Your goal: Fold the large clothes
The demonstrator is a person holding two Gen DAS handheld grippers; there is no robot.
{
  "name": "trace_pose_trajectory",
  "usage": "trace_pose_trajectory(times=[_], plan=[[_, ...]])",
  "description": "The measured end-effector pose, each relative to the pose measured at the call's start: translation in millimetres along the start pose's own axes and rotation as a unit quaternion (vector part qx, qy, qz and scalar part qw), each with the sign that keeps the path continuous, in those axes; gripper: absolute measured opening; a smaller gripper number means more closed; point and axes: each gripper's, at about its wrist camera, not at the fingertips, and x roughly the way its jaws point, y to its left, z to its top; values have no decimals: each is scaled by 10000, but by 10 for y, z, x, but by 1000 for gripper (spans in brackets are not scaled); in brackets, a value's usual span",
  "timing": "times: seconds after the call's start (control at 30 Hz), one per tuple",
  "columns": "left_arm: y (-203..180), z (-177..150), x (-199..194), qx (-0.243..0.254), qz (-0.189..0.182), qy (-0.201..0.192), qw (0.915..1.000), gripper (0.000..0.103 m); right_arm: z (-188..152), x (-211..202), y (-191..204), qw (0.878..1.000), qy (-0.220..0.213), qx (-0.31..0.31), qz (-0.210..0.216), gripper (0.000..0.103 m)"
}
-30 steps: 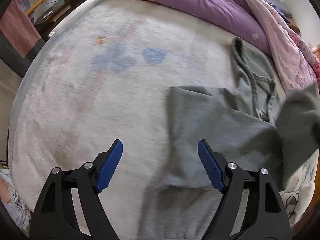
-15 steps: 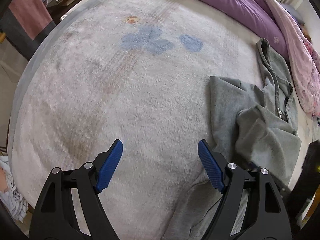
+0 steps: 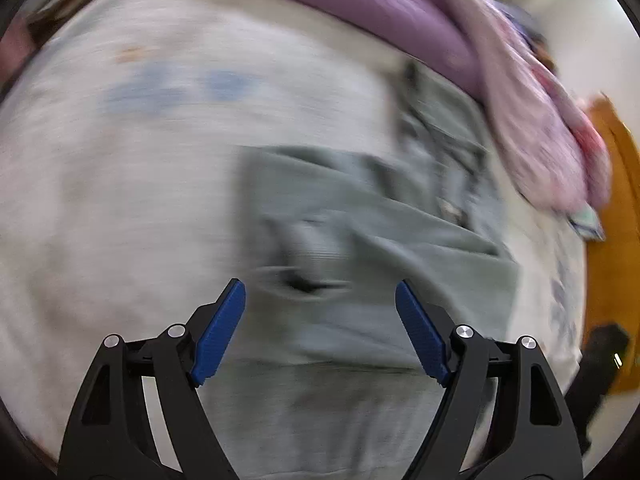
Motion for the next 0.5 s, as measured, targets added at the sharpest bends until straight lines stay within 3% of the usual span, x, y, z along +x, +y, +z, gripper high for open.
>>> trace_pose_trajectory(times=[0.1, 0.17, 0.23, 0.33, 0.37, 0.43, 0.5], plan=[[-383, -37, 378, 528, -124, 196, 9983, 79, 115, 3, -573, 9988, 75, 285, -402, 29], [-373, -64, 790, 578, 571, 515, 9954, 78, 186, 116, -931, 9970, 363, 528, -443, 29], [-152, -75, 991, 242, 893, 753, 9929, 73, 215, 229, -1112, 9957, 521, 603, -462, 29], [90, -106, 916, 157, 841, 632, 9943, 45, 212, 374, -1375, 9927, 736, 877, -371, 22], [108, -125, 874, 237, 957, 657, 9930, 40, 207, 393, -1462, 9920, 756, 956, -344, 11], [127, -141, 812, 204, 937, 680, 9931, 40, 194, 389, -1564, 9905, 806, 1056, -344, 0], [119, -141, 753, 184, 1041, 714, 9918, 40, 201, 389, -1619, 9888, 881, 1163, -324, 0]])
